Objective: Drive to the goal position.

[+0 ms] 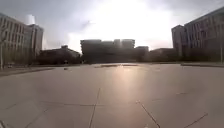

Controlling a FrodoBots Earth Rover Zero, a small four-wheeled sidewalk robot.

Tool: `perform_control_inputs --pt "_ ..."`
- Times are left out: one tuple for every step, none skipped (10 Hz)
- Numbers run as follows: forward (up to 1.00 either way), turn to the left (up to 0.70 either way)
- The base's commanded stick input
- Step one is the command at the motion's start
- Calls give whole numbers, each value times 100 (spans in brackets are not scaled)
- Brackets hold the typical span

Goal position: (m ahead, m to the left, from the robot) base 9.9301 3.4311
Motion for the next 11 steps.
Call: perform_control_inputs --pt "100 3" --pt "100 3" --pt "100 3" --pt "100 3" --pt "100 3" --pt "100 3" --pt "100 3" --pt "100 3" --pt "100 3" --pt "100 3" --pt "100 19"
